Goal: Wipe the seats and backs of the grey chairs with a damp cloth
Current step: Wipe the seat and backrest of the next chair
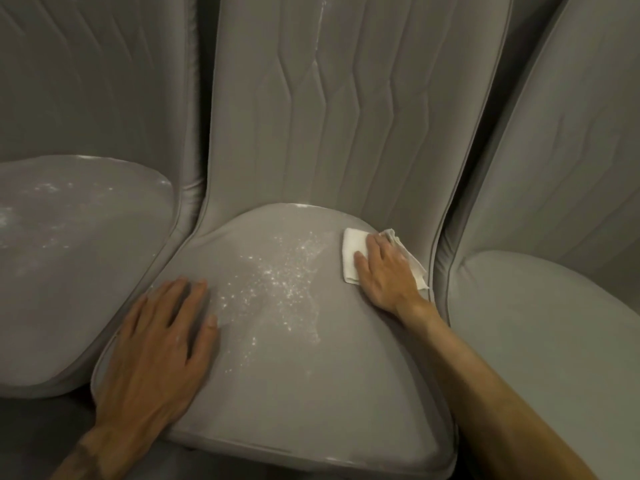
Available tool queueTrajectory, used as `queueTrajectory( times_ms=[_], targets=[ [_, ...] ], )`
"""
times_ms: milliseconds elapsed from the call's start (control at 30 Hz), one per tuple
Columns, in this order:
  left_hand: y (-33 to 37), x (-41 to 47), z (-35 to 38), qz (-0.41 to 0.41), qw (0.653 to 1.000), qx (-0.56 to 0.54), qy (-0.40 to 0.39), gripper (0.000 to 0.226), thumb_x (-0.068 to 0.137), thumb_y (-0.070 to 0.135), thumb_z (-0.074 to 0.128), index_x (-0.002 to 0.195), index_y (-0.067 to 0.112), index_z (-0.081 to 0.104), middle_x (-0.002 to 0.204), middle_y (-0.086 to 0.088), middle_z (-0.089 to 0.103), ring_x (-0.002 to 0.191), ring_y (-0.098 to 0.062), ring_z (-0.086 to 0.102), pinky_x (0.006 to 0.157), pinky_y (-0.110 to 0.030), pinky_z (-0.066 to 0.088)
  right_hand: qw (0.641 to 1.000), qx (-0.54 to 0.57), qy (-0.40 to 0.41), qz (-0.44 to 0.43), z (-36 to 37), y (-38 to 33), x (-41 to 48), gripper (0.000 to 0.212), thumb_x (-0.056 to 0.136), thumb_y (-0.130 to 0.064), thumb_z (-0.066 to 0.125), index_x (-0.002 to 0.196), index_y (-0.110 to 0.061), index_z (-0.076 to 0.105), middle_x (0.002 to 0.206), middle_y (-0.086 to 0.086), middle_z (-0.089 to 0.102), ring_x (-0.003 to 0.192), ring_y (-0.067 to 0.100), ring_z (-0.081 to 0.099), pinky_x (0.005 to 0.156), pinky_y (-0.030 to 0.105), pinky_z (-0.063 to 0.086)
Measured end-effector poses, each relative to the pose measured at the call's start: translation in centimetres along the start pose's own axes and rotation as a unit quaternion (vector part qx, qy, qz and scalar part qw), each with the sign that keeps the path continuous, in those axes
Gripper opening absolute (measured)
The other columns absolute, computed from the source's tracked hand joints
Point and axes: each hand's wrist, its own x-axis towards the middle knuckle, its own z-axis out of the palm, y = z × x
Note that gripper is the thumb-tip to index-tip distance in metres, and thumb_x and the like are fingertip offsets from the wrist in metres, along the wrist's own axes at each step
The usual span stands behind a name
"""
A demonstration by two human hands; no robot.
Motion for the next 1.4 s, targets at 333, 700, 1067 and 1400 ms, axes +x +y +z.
queueTrajectory(
  times_ms=[333,700,1067,1400],
  targets=[
    [0.0,0.0,0.3,0.003,1.0,0.005,0.013,0.064,0.102,0.044,0.036,0.149,0.007,0.056,0.151,-0.02,0.055,0.139,-0.041,0.052,0.119,-0.057,0.038,0.999,0.018,-0.032,-0.018,-0.2,-1.3,4.3,0.039,0.11,-0.034,0.036,0.123,-0.001,0.053,0.133,0.018,0.057,0.128,0.035,0.046,0.115,0.046,0.032],
    [-0.3,0.1,0.7,-0.001,1.0,0.01,0.0,0.064,0.102,0.045,0.036,0.152,0.01,0.055,0.154,-0.017,0.054,0.142,-0.038,0.05,0.121,-0.054,0.035,0.996,0.041,-0.071,-0.023,-0.1,-2.4,6.5,0.045,0.111,-0.032,0.035,0.141,0.0,0.045,0.149,0.02,0.039,0.138,0.037,0.039,0.12,0.044,0.027],
    [-0.2,0.1,0.6,-0.012,1.0,-0.003,0.002,0.064,0.101,0.046,0.036,0.152,0.011,0.054,0.155,-0.016,0.053,0.143,-0.037,0.051,0.121,-0.056,0.035,0.998,0.016,-0.063,-0.026,1.6,-3.7,8.3,0.045,0.109,-0.035,0.037,0.135,0.0,0.049,0.144,0.026,0.048,0.131,0.042,0.045,0.114,0.047,0.03],
    [-0.3,0.0,0.7,-0.018,1.0,0.001,-0.003,0.064,0.103,0.046,0.034,0.154,0.013,0.051,0.155,-0.015,0.053,0.145,-0.035,0.047,0.123,-0.054,0.033,0.997,0.043,-0.05,-0.04,1.7,-2.2,8.7,0.049,0.111,-0.032,0.036,0.151,-0.006,0.042,0.156,0.017,0.043,0.145,0.035,0.038,0.122,0.043,0.027]
  ],
)
